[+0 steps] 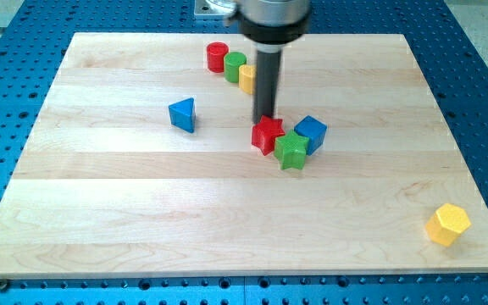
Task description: Place the green star top left to the yellow hexagon
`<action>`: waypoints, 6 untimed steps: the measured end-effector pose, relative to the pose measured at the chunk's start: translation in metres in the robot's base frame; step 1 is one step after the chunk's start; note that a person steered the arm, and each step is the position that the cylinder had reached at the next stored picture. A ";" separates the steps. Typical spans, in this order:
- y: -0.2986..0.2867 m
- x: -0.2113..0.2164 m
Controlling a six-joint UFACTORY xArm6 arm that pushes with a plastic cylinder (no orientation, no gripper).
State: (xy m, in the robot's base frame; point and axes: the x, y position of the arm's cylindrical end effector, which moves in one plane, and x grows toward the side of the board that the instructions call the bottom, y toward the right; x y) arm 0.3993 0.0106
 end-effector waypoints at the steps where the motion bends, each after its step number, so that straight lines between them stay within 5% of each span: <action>1: -0.023 0.021; 3: 0.087 0.089; 5: 0.137 0.128; 6: 0.104 0.124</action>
